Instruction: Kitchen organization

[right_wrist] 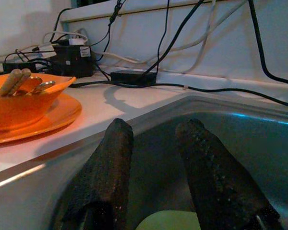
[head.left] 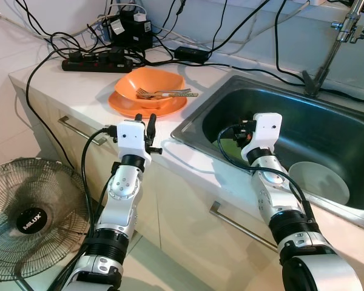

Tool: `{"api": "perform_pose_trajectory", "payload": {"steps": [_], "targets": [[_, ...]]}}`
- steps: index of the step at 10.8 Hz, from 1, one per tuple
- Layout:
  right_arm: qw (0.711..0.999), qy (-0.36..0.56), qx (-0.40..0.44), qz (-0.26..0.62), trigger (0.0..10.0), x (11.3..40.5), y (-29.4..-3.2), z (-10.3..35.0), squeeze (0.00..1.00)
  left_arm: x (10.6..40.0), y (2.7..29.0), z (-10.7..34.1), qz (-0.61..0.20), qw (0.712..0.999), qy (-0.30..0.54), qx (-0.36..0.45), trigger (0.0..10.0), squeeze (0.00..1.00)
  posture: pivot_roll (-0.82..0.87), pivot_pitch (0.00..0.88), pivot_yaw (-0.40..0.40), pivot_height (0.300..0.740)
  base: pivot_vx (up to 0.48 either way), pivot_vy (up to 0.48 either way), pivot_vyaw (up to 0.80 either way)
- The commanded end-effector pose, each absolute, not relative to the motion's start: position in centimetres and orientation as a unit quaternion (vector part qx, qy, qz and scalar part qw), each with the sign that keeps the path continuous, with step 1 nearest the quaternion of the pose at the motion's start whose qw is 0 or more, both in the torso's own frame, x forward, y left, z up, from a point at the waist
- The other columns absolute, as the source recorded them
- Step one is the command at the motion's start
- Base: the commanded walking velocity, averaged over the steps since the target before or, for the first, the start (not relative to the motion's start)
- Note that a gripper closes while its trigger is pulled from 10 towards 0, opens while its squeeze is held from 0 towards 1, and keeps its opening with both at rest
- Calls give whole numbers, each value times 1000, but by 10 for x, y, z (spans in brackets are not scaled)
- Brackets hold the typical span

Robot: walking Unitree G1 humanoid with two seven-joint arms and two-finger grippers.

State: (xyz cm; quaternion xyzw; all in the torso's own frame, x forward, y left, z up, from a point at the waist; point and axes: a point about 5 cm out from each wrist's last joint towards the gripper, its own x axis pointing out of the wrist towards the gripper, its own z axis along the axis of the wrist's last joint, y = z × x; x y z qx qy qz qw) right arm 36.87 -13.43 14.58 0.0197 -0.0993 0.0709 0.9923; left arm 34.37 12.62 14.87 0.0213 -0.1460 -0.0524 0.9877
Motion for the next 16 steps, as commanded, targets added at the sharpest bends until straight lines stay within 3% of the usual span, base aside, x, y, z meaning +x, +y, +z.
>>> {"api": "perform_pose_trajectory", "payload": {"steps": [1,8,16], "targets": [[991,-110,24,70,10000,370,-136,153,0,344,125,151,-56,987,-148,30,10000,0,165,0,-9,740,0,0,0],[990,-108,23,91,10000,369,-130,150,0,342,123,151,-58,987,-150,29,10000,0,166,0,-13,740,0,0,-785],[988,-120,-5,100,10000,367,-126,153,0,343,120,164,-61,979,-177,79,10000,0,168,0,-15,740,0,0,100]]}}
